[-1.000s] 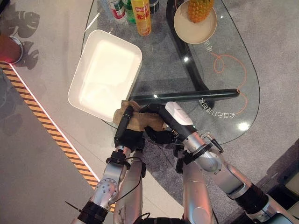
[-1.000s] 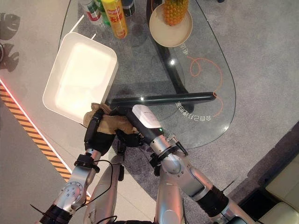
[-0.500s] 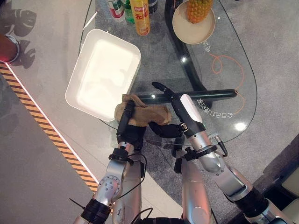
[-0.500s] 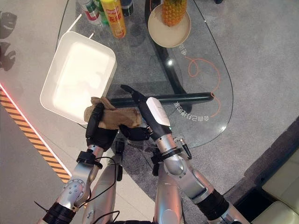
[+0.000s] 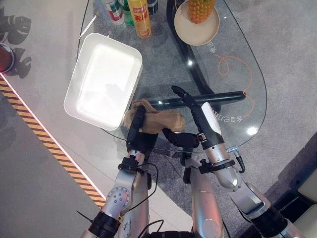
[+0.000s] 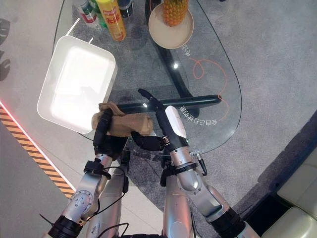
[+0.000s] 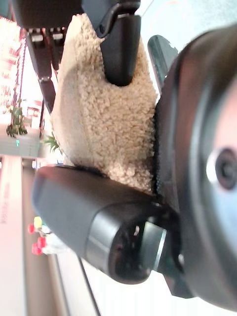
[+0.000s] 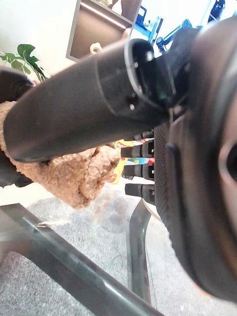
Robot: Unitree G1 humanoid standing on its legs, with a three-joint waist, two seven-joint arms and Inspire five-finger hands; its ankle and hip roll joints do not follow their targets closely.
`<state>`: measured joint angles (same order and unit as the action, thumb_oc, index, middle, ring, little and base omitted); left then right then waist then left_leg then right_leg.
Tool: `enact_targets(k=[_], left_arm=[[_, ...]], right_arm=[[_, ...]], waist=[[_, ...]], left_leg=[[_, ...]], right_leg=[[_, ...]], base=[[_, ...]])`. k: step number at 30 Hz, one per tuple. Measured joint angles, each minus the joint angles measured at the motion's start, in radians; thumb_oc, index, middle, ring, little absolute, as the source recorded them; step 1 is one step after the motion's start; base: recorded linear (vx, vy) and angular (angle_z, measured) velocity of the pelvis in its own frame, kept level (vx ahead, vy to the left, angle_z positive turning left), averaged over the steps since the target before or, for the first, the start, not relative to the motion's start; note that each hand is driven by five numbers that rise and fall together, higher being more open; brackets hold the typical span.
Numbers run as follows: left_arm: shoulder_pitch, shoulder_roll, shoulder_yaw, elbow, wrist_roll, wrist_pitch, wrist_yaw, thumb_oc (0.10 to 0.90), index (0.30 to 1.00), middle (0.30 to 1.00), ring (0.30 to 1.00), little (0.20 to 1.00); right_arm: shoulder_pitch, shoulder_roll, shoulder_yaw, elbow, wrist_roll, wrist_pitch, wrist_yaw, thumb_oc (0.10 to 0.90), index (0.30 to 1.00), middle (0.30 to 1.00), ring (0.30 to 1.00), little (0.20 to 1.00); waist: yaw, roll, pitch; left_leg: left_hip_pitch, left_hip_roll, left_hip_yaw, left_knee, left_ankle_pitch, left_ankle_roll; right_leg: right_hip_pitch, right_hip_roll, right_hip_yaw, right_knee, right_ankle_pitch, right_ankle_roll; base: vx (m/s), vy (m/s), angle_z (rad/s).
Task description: Wipe the table with a cloth and put it in the basket.
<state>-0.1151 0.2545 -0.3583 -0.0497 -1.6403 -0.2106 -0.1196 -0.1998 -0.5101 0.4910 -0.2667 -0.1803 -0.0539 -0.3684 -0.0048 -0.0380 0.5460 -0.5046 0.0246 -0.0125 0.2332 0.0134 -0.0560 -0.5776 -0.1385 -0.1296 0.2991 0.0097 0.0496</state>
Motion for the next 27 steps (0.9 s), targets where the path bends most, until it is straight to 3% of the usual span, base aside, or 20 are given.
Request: enact_targets(k=[7, 10, 16, 27], left_arm=[[-0.009, 0.036, 0.033, 0.000, 0.306, -0.034, 0.031, 0.100, 0.300, 0.300, 0.300, 0.200], [-0.012, 0.072, 0.066, 0.000, 0.525, -0.070, 0.106, 0.100, 0.300, 0.300, 0.300, 0.200], [-0.005, 0.146, 0.210, 0.019, 0.776, -0.088, 0.276, 0.100, 0.300, 0.300, 0.300, 0.200], [-0.082, 0.183, 0.241, 0.056, 1.086, -0.116, 0.533, 0.100, 0.300, 0.300, 0.300, 0.200]], right_arm=[[0.014, 0.001, -0.009, 0.007, 0.065, 0.027, 0.020, 0.800, 0.900, 0.900, 0.900, 0.900], [0.028, 0.006, -0.040, 0.027, 0.112, 0.047, 0.063, 0.800, 0.900, 0.900, 0.900, 0.900], [0.038, -0.004, -0.141, 0.092, 0.141, 0.087, 0.074, 0.800, 0.900, 0.900, 0.900, 0.900], [0.008, -0.017, -0.106, 0.108, 0.141, 0.167, 0.131, 0.800, 0.900, 0.900, 0.900, 0.900]], waist=[[0.000, 0.000, 0.000], [0.000, 0.001, 0.000], [-0.002, 0.004, 0.000], [0.001, 0.018, 0.001]], left_leg=[[-0.001, 0.000, 0.004, 0.000, -0.003, 0.005], [-0.001, -0.001, 0.009, 0.000, -0.004, 0.006], [-0.003, -0.005, 0.031, 0.003, -0.006, 0.008], [-0.045, -0.007, 0.034, 0.025, -0.006, 0.008]], right_leg=[[0.000, 0.000, 0.003, -0.006, 0.003, 0.002], [-0.004, 0.000, 0.009, -0.006, 0.004, 0.003], [-0.024, -0.002, 0.034, 0.012, 0.005, 0.004], [-0.070, -0.004, 0.044, 0.035, 0.004, 0.005]], base=[[0.01, 0.061, -0.02], [0.03, 0.101, -0.04], [0.03, 0.091, -0.09], [0.02, 0.080, -0.01]])
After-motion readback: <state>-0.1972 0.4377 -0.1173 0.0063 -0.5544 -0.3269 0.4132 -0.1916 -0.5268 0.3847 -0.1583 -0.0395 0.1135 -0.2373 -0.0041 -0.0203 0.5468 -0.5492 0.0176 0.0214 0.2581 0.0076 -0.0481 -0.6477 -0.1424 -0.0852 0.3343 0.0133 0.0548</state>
